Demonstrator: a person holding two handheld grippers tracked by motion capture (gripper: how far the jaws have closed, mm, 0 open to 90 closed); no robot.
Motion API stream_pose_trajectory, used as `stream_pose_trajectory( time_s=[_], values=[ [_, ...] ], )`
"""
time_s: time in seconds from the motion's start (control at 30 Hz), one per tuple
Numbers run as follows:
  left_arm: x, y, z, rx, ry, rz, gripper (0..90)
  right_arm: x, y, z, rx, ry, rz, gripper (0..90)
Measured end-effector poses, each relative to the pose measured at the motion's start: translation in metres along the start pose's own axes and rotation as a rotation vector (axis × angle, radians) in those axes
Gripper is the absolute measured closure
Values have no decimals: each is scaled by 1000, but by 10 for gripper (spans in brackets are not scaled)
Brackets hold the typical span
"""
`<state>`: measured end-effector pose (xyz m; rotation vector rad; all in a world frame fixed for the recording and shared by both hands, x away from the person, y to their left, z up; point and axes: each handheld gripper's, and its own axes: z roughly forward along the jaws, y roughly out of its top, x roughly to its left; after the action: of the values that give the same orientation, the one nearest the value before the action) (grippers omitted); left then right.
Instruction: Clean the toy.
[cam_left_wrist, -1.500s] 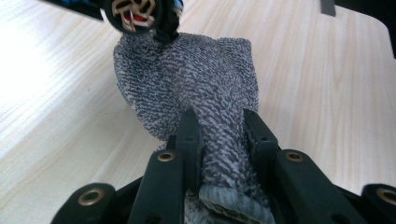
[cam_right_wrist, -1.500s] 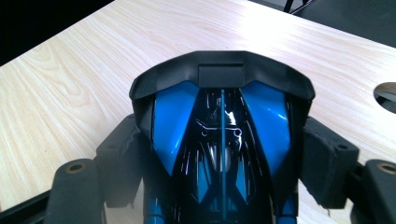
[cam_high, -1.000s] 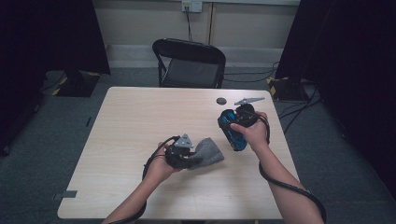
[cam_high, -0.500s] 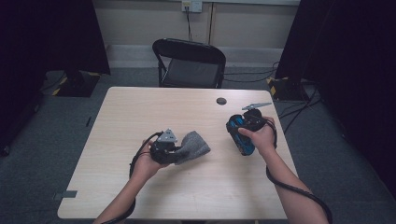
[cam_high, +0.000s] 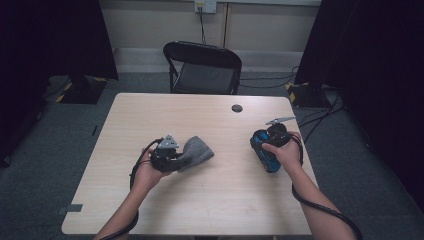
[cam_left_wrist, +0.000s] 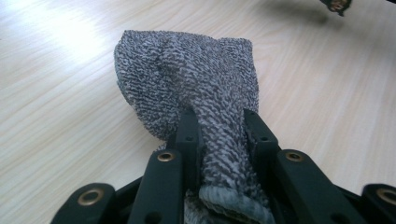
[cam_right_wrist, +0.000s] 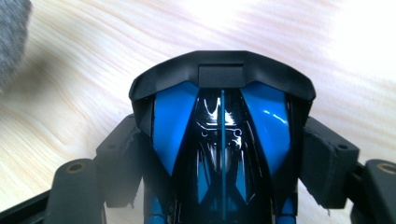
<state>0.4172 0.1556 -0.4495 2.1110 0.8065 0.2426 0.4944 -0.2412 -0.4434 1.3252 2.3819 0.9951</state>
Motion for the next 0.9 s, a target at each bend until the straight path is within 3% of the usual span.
stream_pose_trajectory(
  time_s=[0.27,0.7,0.9],
  values=[
    [14,-7,-5,-5,23,-34,721,-17,-13,4,18,-31,23,258],
    [29,-13,-13,-12,51,-54,721,-24,-9,17,63,-67,-7,257],
    [39,-16,-16,-28,71,-82,721,-30,-12,20,72,-75,6,257]
  ],
)
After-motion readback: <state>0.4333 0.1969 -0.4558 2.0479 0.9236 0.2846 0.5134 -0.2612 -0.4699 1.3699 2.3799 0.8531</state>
